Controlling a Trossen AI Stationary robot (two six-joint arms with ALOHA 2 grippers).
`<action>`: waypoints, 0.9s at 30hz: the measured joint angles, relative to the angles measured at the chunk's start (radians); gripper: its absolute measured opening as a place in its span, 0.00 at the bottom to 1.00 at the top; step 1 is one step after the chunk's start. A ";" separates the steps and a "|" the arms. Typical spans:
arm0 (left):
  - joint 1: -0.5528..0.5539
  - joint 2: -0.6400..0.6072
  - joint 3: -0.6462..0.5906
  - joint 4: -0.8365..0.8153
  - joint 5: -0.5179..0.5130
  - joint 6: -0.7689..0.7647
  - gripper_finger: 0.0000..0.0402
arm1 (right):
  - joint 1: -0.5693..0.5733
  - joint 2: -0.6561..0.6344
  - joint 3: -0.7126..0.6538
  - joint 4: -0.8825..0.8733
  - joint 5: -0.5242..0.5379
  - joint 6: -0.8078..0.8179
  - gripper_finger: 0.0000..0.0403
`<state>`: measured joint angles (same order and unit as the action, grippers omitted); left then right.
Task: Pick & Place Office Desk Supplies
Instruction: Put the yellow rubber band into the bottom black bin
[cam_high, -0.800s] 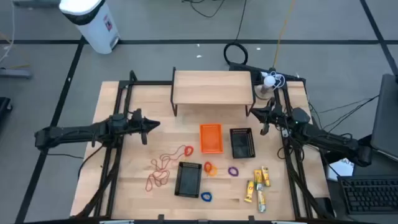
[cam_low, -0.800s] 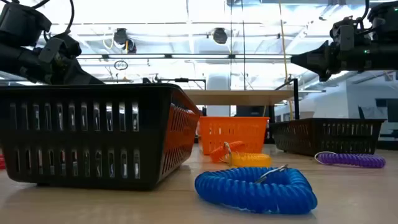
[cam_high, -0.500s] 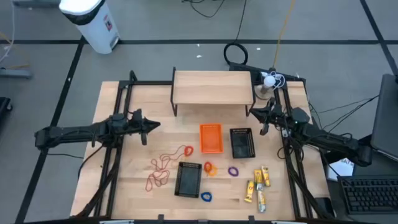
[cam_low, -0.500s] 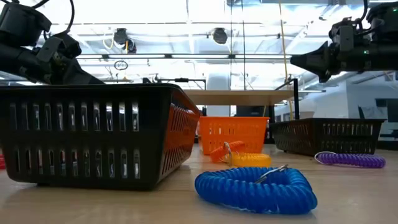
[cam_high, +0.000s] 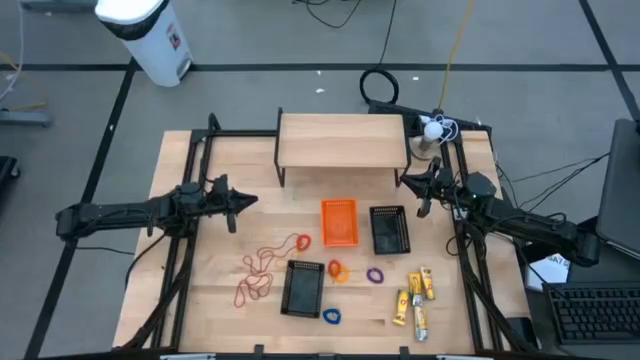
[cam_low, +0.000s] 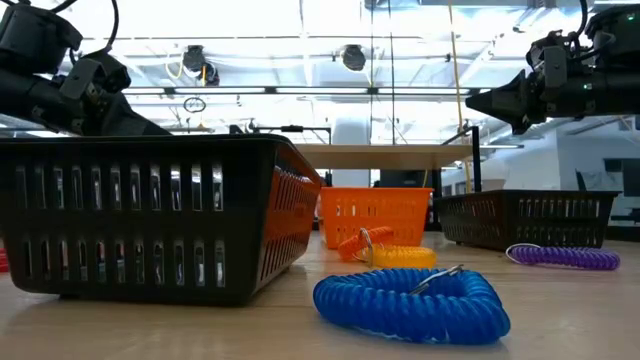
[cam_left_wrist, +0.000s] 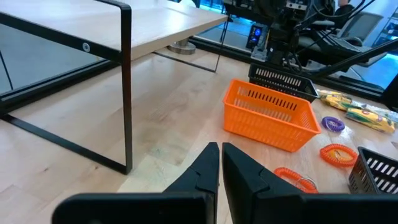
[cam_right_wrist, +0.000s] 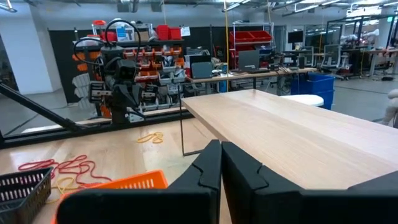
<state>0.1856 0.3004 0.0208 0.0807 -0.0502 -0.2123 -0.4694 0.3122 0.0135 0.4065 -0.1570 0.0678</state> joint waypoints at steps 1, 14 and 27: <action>0.000 0.000 0.000 0.000 -0.001 0.001 0.05 | 0.000 0.000 0.000 0.000 0.000 -0.001 0.01; 0.000 0.000 0.000 -0.001 -0.003 0.012 0.05 | 0.000 0.000 0.000 0.000 0.000 -0.001 0.01; -0.044 0.036 0.314 -0.338 -0.184 -0.021 0.01 | 0.000 0.001 0.000 0.000 0.000 -0.001 0.01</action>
<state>0.1417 0.3366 0.3344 -0.2578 -0.2338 -0.2335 -0.4694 0.3130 0.0135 0.4066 -0.1571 0.0666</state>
